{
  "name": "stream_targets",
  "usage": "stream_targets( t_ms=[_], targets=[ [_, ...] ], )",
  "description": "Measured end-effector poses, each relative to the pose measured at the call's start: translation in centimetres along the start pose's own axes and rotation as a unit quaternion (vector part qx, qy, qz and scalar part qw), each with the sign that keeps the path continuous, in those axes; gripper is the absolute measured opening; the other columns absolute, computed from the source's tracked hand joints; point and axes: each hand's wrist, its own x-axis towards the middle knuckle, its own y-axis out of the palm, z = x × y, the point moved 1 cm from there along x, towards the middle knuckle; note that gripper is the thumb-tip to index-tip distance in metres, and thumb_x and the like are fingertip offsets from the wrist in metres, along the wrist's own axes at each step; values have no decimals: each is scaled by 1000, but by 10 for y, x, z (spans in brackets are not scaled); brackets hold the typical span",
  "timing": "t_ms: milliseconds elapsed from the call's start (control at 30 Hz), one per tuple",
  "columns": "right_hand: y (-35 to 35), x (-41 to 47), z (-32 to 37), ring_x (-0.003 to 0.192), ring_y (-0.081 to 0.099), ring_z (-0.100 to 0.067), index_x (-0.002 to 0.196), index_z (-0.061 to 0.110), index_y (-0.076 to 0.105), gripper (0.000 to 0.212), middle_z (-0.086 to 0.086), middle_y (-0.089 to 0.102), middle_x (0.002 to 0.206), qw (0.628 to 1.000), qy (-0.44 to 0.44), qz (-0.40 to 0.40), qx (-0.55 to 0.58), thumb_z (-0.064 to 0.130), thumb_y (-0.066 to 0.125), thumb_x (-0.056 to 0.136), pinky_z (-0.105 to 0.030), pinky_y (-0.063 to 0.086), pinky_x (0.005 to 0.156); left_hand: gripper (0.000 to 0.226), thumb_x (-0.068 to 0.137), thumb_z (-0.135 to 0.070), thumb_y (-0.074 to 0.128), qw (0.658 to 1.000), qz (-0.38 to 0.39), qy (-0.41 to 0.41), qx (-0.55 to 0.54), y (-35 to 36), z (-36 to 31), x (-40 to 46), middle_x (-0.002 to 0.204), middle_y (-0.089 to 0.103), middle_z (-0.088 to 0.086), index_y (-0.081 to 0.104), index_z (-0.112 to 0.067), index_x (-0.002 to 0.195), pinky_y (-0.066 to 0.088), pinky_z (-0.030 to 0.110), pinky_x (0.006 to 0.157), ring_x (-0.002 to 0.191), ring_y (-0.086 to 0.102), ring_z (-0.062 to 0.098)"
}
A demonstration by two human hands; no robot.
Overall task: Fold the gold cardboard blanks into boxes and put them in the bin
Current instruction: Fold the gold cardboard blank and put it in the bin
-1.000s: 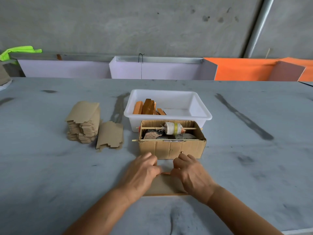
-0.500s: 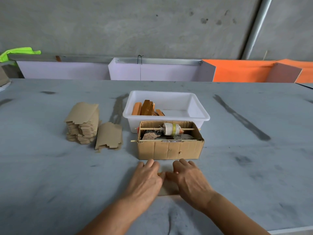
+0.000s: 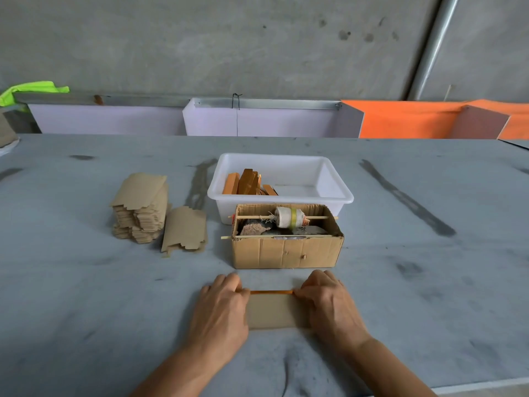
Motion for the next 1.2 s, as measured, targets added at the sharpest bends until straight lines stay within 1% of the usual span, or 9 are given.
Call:
stream_targets(
  t_ms=[100, 167, 333, 433, 600, 733, 867, 1067, 1200],
  targets=[
    [-1, 3, -4, 96, 56, -24, 98, 18, 77, 37, -5, 65, 96, 998, 37, 23, 45, -7, 55, 82, -28, 45, 81, 38, 77, -44, 62, 991, -43, 29, -125, -2, 9, -8, 108, 55, -2, 70, -21, 106, 44, 31, 88, 104, 53, 15],
    [-7, 5, -5, 98, 56, -21, 100, 18, 76, 36, -3, 66, 98, 996, 46, 33, 72, -6, 55, 84, -21, 43, 83, 46, 73, -55, 65, 984, 15, 55, -168, -1, 14, -12, 111, 51, -7, 71, -21, 104, 37, 20, 93, 106, 47, 7],
    [-21, -1, -8, 92, 63, -14, 103, 11, 73, 30, 0, 69, 103, 979, 123, -2, 162, -5, 55, 87, -6, 42, 76, 6, 83, -17, 70, 974, -5, 78, -212, -1, 17, -3, 95, 61, -4, 75, -14, 84, 39, 16, 84, 95, 55, 8],
    [-31, -13, -12, 72, 61, -3, 99, 16, 74, 27, 5, 71, 90, 936, 207, -98, 267, -3, 59, 86, -7, 43, 65, 12, 78, -5, 73, 946, -32, -3, -322, -10, 21, 6, 83, 64, -5, 72, -14, 71, 40, 11, 71, 78, 59, 5],
    [-44, -16, 2, 54, 63, -9, 112, 35, 57, 50, -5, 72, 72, 905, 193, 39, 378, -5, 63, 83, -14, 46, 54, 24, 80, -7, 71, 936, -15, -18, -351, -21, 19, 15, 81, 63, -11, 66, -27, 68, 41, 10, 67, 76, 58, 2],
    [-45, -11, 11, 54, 63, -11, 85, 12, 70, 14, -4, 72, 71, 902, 208, 52, 375, 2, 61, 88, -21, 46, 52, 20, 79, -8, 73, 926, -19, -32, -376, -27, 13, 14, 81, 65, -8, 68, -25, 71, 46, 17, 68, 77, 59, 3],
    [-46, -8, 12, 51, 61, -13, 77, 1, 70, 19, -6, 72, 69, 858, 282, -16, 429, 9, 59, 91, -22, 43, 48, 33, 67, -13, 84, 864, -115, -194, -451, -32, 12, 14, 69, 61, -6, 64, -31, 87, 45, 17, 62, 63, 54, 7],
    [-54, -4, 21, 52, 62, -12, 76, 5, 71, 22, -5, 72, 68, 846, 305, -18, 436, 16, 59, 91, -19, 45, 49, 26, 77, -14, 77, 696, 39, -327, -638, -28, -6, 12, 54, 64, 3, 63, -16, 99, 44, 21, 40, 42, 55, 12],
    [-58, -4, 24, 50, 62, -11, 76, 4, 71, 22, -5, 72, 67, 845, 307, -5, 438, 17, 60, 90, -18, 44, 46, 15, 79, -16, 73, 659, 71, -335, -670, -32, -9, 17, 58, 66, 6, 65, -8, 89, 46, 20, 40, 43, 58, 14]
  ],
)
